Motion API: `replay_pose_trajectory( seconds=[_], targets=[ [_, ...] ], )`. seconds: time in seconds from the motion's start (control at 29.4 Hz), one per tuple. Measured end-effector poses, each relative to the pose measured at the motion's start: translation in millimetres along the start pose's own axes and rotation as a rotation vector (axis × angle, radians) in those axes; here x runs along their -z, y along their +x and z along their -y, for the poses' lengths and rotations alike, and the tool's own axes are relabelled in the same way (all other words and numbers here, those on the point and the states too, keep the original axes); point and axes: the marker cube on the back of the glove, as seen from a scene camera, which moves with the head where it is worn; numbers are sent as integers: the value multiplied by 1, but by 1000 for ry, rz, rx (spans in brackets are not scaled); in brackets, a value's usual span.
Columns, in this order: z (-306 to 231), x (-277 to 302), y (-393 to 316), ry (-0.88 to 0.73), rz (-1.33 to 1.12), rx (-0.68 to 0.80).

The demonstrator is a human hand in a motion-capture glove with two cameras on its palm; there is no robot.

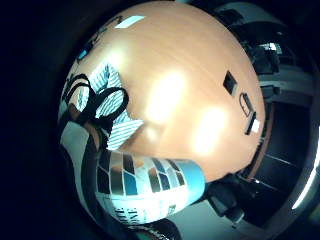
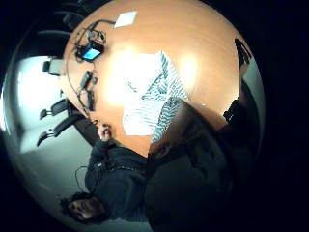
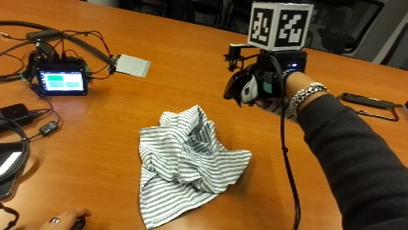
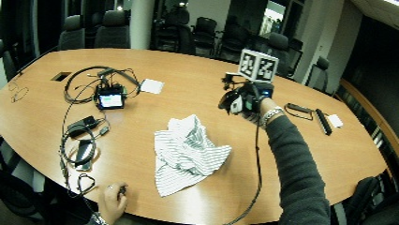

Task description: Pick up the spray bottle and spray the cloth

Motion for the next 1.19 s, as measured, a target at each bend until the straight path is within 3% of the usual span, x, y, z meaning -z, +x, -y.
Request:
replay_pose_trajectory(
  seconds=[0.27, 0.54, 0.92, 1.19],
  targets=[
    [21, -58, -40, -188, -228, 17],
    [28, -98, -61, -244, -381, 46],
    [31, -40, -67, -109, -287, 45],
    [40, 7, -105, 34, 53, 163]
  ],
)
